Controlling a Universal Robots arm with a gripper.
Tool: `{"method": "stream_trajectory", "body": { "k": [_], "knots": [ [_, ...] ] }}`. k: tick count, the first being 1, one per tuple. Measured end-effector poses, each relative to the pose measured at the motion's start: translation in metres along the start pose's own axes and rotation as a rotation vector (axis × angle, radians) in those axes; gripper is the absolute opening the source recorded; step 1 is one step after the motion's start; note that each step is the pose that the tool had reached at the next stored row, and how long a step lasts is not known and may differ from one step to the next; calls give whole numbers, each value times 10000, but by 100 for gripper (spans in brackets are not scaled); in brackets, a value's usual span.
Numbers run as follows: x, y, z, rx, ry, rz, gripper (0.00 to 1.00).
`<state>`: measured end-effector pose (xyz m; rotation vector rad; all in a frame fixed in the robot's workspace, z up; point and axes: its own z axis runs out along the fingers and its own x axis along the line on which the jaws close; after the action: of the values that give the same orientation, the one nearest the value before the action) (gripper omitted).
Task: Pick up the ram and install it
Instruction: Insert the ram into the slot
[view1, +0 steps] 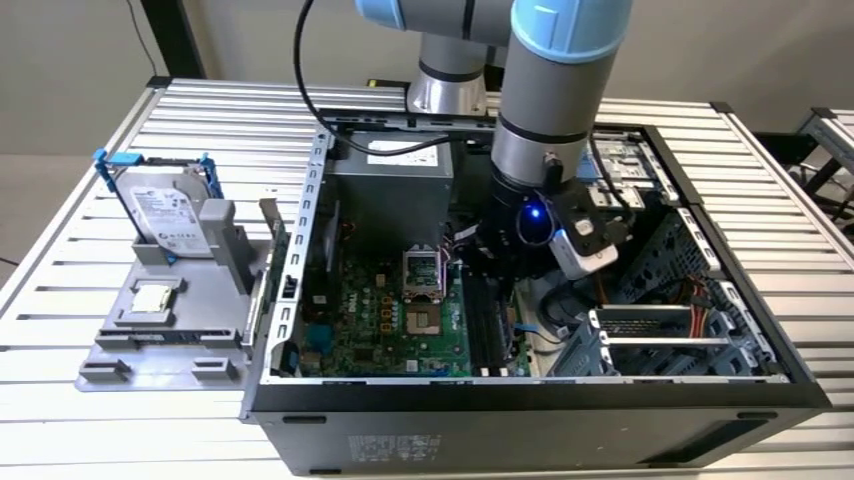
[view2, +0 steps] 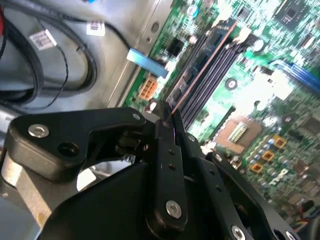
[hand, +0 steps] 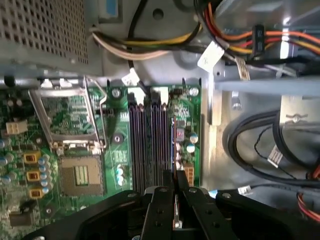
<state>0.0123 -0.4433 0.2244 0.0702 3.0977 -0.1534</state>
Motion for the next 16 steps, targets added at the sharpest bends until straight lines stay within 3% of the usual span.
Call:
{"method": "stream_trajectory", "body": {
  "k": [8,16],
  "knots": [
    [38,21,5,75,-20,-2,0],
    [51,26,29,91,-27,-60,0]
  ]
}}
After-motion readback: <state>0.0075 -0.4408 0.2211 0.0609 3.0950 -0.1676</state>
